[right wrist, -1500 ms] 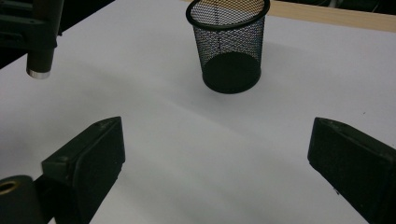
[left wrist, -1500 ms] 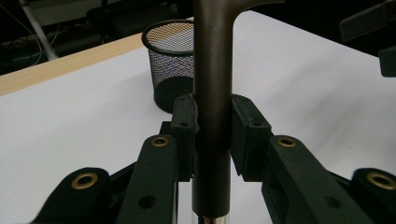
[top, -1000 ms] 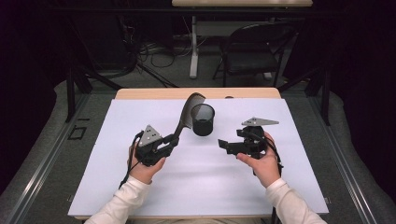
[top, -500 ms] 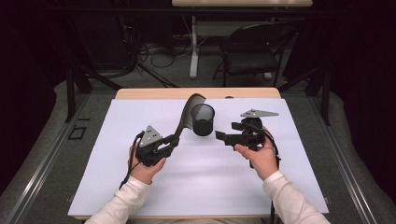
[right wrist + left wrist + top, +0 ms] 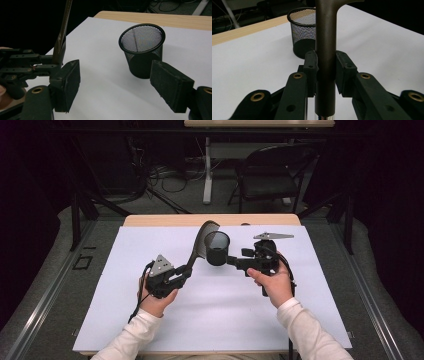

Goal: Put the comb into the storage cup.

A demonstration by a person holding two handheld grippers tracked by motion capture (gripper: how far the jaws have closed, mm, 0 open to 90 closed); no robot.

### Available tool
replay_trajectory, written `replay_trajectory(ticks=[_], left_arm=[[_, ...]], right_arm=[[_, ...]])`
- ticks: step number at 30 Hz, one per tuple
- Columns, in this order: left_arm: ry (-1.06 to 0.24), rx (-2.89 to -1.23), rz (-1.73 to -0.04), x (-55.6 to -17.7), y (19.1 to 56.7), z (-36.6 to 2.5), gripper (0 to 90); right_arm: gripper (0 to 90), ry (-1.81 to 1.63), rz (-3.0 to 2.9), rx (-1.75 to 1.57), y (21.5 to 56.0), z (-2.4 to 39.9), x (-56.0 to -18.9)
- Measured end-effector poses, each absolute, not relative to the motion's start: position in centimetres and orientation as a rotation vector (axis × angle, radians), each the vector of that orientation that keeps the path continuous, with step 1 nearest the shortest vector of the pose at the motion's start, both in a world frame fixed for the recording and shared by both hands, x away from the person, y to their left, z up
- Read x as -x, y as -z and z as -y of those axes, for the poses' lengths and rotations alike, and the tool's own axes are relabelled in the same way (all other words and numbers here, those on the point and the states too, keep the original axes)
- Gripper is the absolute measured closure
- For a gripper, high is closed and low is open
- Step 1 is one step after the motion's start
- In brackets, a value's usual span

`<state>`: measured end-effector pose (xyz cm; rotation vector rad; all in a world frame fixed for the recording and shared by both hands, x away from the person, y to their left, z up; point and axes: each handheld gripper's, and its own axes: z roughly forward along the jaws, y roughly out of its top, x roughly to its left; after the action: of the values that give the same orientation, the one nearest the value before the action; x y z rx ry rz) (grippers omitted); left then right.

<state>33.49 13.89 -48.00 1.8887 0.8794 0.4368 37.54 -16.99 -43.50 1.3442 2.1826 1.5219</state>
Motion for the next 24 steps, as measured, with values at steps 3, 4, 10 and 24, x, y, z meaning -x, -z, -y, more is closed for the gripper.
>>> replay_trajectory(ticks=[3, 4, 10, 24], left_arm=[[-0.431, -1.885, -0.882, -33.5, 48.0, -13.9, 73.2], [-0.429, -1.882, -0.883, -33.5, 48.0, -13.9, 73.2], [-0.413, -1.864, -0.902, -33.6, 48.2, -14.0, 73.2], [-0.404, -1.849, -0.920, -33.6, 48.4, -14.0, 73.2]], right_arm=[[30.5, -1.548, -2.192, -1.346, 43.3, 16.8, -37.7], [30.5, -1.549, -2.194, -1.344, 43.2, 16.7, -37.7], [31.1, -1.573, -2.198, -1.347, 42.8, 16.0, -38.0], [39.3, -1.685, -2.150, -1.411, 41.9, 14.7, -38.8]])
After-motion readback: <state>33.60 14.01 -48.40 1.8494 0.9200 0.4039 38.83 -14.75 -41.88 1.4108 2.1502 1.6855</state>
